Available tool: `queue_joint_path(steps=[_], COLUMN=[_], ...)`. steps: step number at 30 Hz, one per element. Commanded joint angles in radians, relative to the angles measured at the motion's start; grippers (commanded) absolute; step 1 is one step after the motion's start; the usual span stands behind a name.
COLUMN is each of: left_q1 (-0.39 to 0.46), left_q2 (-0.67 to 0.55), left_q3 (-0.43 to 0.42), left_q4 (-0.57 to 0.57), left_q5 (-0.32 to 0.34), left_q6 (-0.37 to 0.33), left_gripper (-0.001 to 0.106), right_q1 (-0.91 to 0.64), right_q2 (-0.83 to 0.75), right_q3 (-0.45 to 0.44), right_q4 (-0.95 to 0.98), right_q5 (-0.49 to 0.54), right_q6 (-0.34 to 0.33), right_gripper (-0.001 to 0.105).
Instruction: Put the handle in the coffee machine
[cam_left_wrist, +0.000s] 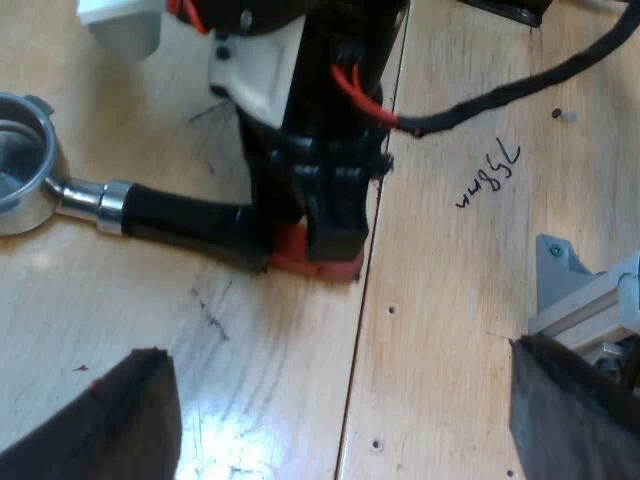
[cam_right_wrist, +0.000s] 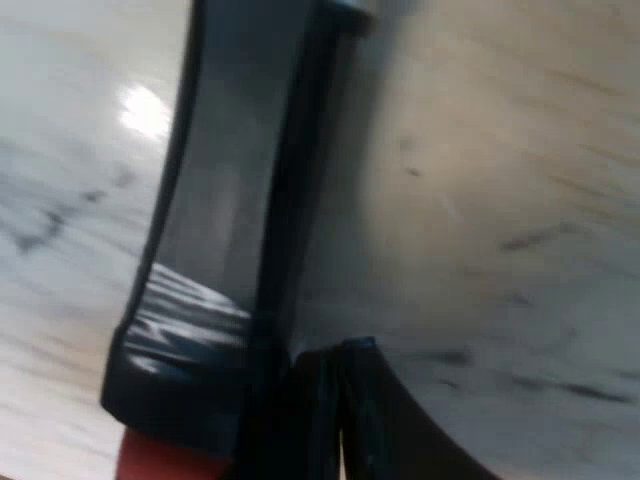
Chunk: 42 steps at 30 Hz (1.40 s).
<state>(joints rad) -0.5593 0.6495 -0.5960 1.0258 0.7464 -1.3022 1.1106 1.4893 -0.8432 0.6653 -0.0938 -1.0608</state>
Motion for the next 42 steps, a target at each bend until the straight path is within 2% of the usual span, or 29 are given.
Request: queue_joint_path(steps=[1,7,14,21,32,42], left_q1=[0.001,0.050,0.074,0.074,0.074,0.074], left_q2=[0.003,0.003,-0.002,-0.002,-0.002,-0.002], left_q3=[-0.003,-0.003,-0.003,-0.003,-0.003,-0.003], left_q4=[0.021,0.101,0.107,0.107,0.107,0.095], left_q5=[0.007,-0.018,-0.076,-0.084,-0.084,-0.084], left_q6=[0.007,0.005,0.005,0.013,0.028,0.028], left_gripper=[0.070,0.070,0.070,0.070,0.070,0.070], right_q1=[0.009,0.036,0.036,0.036,0.036,0.034], right_q2=[0.021,0.101,0.136,0.147,0.123,-0.035], right_q3=[-0.008,-0.062,-0.099,-0.103,-0.103,-0.103], right_q4=[-0.047,-0.159,-0.259,-0.355,-0.275,-0.036], right_q5=[-0.026,-0.068,-0.069,-0.061,-0.066,0.094], right_q6=[-0.006,0.041,0.056,0.079,0.079,0.043], right_gripper=[0.000,0.000,0.000,0.000,0.000,0.000])
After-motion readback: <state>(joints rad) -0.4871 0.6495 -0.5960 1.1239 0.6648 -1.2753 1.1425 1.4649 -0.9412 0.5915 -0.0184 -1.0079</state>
